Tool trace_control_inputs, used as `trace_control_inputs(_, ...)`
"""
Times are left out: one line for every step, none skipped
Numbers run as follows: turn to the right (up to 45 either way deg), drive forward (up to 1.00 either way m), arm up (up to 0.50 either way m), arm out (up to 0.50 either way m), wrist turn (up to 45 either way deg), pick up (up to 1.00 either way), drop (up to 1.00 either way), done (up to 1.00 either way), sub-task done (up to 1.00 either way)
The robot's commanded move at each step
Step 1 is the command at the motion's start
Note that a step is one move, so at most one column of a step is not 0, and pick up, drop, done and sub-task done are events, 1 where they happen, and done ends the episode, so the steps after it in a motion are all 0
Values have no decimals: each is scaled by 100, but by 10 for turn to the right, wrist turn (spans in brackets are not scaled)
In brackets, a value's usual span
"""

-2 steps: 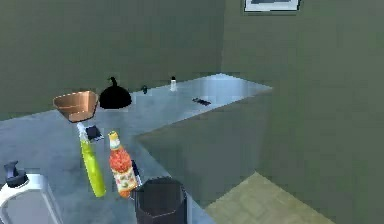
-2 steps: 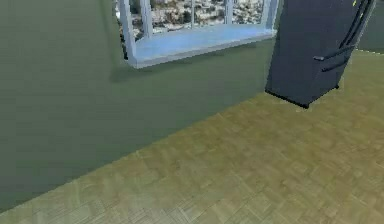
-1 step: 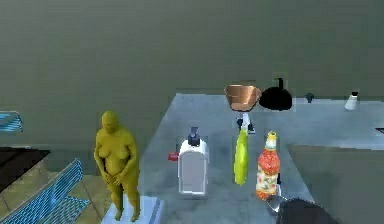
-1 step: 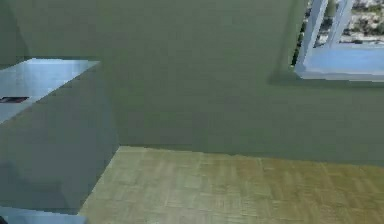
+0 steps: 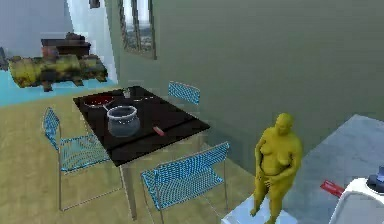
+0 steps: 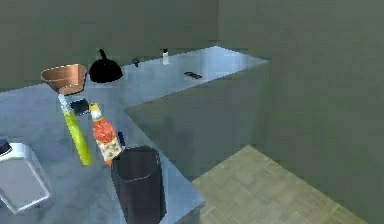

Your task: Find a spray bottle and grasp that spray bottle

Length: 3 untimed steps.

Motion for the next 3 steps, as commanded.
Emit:
trace_control_inputs(-240,0,0,0,0,0,0,0,0)
trace_control_inputs(0,0,50,0,0,0,0,0,0)
trace_control_inputs(0,0,38,0,0,0,0,0,0)
